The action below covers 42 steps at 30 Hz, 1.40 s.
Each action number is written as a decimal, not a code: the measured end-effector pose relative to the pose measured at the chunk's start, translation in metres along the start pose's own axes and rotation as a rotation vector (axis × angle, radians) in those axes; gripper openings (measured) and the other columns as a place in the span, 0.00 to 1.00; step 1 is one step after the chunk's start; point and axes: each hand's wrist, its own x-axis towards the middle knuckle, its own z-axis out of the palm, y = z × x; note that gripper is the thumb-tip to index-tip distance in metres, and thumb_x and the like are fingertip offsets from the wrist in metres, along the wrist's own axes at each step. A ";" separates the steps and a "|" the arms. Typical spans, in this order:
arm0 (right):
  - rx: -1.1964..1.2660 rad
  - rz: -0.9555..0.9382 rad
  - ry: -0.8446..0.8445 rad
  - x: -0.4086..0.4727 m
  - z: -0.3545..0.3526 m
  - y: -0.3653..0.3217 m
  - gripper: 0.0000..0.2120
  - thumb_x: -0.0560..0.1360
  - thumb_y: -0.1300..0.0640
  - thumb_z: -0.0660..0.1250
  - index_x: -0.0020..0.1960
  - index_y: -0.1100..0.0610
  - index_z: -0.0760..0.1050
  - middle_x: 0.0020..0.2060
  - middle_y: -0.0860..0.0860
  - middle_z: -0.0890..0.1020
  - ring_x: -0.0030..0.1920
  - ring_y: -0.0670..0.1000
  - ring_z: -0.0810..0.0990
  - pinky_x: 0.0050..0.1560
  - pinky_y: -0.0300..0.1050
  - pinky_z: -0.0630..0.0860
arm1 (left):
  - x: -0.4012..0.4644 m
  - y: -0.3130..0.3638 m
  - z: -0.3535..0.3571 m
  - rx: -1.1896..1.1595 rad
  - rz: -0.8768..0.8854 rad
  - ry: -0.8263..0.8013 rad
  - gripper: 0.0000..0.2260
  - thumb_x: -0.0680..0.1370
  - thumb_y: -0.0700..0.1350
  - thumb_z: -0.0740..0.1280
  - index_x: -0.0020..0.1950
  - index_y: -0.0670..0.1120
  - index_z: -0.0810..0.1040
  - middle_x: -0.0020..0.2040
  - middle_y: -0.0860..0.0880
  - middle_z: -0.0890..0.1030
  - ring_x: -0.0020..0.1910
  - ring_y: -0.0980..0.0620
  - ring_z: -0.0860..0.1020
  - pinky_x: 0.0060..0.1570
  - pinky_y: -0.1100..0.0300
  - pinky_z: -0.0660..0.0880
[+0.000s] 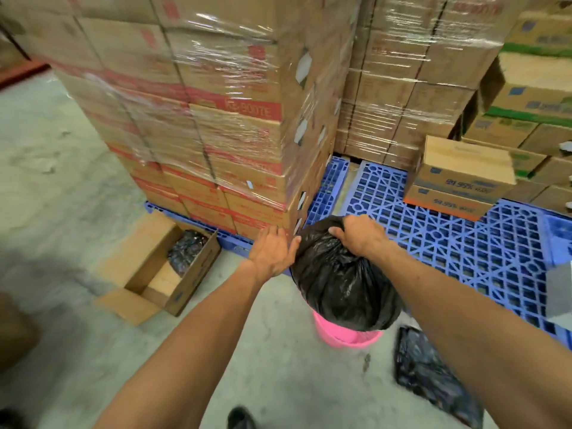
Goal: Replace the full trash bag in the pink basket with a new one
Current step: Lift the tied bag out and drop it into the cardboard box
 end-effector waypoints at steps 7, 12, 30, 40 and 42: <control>-0.012 -0.102 0.007 0.029 0.014 -0.096 0.23 0.81 0.39 0.57 0.58 0.58 0.76 0.47 0.58 0.83 0.49 0.60 0.81 0.44 0.51 0.77 | -0.007 -0.117 -0.010 -0.014 -0.082 -0.041 0.32 0.83 0.59 0.48 0.73 0.34 0.65 0.70 0.35 0.70 0.69 0.37 0.68 0.70 0.48 0.63; 0.050 -0.110 -0.028 0.055 0.031 -0.175 0.23 0.81 0.40 0.57 0.50 0.60 0.74 0.37 0.55 0.76 0.42 0.59 0.79 0.39 0.49 0.72 | -0.014 -0.198 -0.026 -0.016 -0.122 -0.074 0.32 0.83 0.59 0.47 0.74 0.34 0.64 0.71 0.35 0.69 0.70 0.38 0.67 0.72 0.48 0.62; 0.017 -0.321 -0.145 0.204 0.092 -0.430 0.20 0.80 0.38 0.56 0.51 0.56 0.71 0.49 0.58 0.81 0.50 0.62 0.81 0.48 0.54 0.78 | 0.045 -0.451 -0.036 -0.166 -0.429 -0.044 0.27 0.83 0.59 0.48 0.69 0.40 0.69 0.66 0.39 0.74 0.65 0.41 0.72 0.67 0.49 0.68; -0.039 -0.357 -0.201 0.291 0.149 -0.560 0.22 0.81 0.39 0.55 0.59 0.57 0.70 0.48 0.58 0.81 0.49 0.62 0.81 0.43 0.53 0.75 | 0.093 -0.604 -0.011 -0.171 -0.406 -0.103 0.26 0.84 0.57 0.48 0.70 0.38 0.68 0.66 0.38 0.74 0.65 0.41 0.72 0.68 0.51 0.67; -0.023 -0.328 -0.223 0.307 0.165 -0.587 0.22 0.81 0.38 0.55 0.58 0.57 0.70 0.46 0.58 0.81 0.48 0.62 0.81 0.42 0.54 0.75 | 0.103 -0.637 -0.002 -0.164 -0.396 -0.139 0.26 0.84 0.57 0.48 0.69 0.38 0.69 0.65 0.38 0.75 0.64 0.40 0.73 0.66 0.51 0.67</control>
